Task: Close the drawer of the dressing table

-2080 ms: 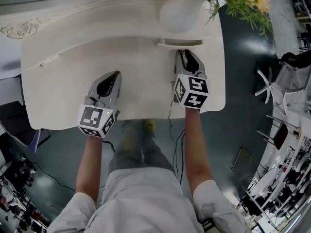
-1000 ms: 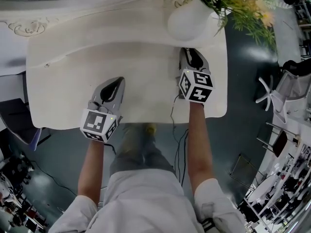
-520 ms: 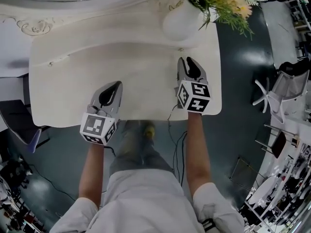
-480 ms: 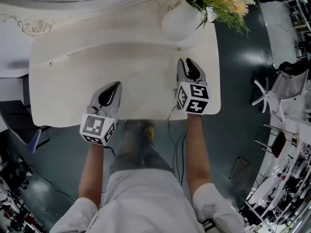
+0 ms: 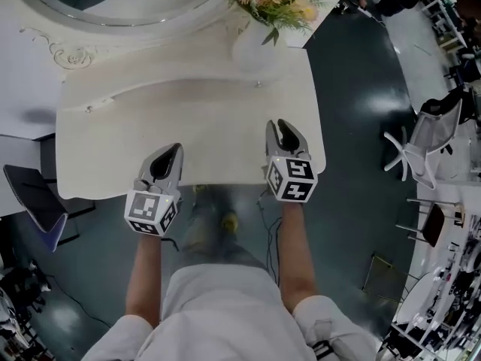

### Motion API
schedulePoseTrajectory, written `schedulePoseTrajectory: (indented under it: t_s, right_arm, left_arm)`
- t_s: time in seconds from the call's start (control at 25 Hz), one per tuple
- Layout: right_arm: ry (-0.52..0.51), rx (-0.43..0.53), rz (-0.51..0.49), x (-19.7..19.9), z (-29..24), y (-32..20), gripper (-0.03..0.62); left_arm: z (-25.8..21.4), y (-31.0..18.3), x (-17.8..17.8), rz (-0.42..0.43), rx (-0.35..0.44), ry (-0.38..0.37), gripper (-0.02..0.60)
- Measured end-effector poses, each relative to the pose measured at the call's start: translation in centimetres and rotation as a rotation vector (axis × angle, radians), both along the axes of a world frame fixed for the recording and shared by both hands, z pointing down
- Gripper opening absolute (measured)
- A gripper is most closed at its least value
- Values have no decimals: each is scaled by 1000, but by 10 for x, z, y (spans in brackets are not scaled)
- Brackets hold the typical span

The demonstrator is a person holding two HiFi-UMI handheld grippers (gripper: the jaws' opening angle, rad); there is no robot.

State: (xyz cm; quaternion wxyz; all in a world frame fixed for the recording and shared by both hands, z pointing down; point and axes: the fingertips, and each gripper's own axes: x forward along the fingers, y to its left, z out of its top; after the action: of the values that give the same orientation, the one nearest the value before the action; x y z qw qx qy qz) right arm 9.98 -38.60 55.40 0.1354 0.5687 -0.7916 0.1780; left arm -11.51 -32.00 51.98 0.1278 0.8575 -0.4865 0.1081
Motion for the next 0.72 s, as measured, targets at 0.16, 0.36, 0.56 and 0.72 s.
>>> schedulePoseTrajectory:
  t_s: [0.16, 0.36, 0.56, 0.72]
  right_arm:
    - [-27, -2, 9, 8, -13, 35, 89]
    - [-71, 5, 20, 12, -32, 71, 77]
    - [-56, 34, 14, 19, -51, 99, 64]
    - [-63, 39, -11, 20, -62, 123, 28]
  left_arm:
    - [-20, 23, 10, 1, 24, -5, -2]
    - [-42, 47, 11, -14, 52, 6, -2]
    - [-68, 64, 6, -44, 96, 16, -2]
    - [-78, 79, 11, -47, 109, 28, -2]
